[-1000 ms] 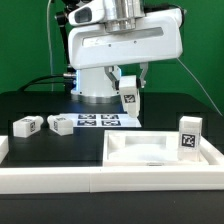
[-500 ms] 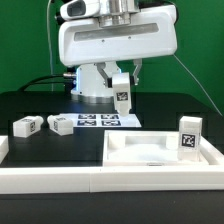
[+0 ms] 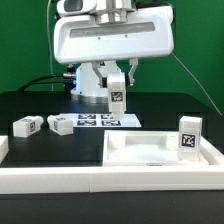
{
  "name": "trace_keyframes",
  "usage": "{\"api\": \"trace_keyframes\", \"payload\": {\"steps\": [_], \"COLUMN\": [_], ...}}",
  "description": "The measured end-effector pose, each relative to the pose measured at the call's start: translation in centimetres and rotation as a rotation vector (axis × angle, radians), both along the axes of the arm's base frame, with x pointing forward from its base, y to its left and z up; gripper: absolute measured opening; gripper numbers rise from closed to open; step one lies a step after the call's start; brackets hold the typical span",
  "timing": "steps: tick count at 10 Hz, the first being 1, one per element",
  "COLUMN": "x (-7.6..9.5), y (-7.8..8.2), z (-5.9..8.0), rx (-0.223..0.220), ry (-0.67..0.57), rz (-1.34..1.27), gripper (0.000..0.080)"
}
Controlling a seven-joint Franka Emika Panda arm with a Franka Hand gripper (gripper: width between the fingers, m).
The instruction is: Assemble square table
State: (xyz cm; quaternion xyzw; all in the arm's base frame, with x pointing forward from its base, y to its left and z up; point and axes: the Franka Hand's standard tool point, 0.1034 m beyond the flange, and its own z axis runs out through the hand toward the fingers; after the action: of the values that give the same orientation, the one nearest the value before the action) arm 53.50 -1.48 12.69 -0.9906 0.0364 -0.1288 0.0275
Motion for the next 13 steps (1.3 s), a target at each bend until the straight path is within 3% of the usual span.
{"api": "trace_keyframes", "payload": {"steps": [2, 3, 7, 11, 13], "x": [1.7, 1.8, 2.2, 5.3, 5.4], "y": [-1.5, -1.8, -2.0, -1.3, -1.0], "z": [0.6, 0.5, 0.3, 0.4, 0.6], "rx": [-0.089, -0.102, -0.103, -0.093, -0.094], "ry": [-0.169, -0.19, -0.195, -0.22, -0.223], "rz": [0.021, 0.016, 0.008, 0.008, 0.014], "gripper": [0.029, 0.029, 0.029, 0.029, 0.029]}}
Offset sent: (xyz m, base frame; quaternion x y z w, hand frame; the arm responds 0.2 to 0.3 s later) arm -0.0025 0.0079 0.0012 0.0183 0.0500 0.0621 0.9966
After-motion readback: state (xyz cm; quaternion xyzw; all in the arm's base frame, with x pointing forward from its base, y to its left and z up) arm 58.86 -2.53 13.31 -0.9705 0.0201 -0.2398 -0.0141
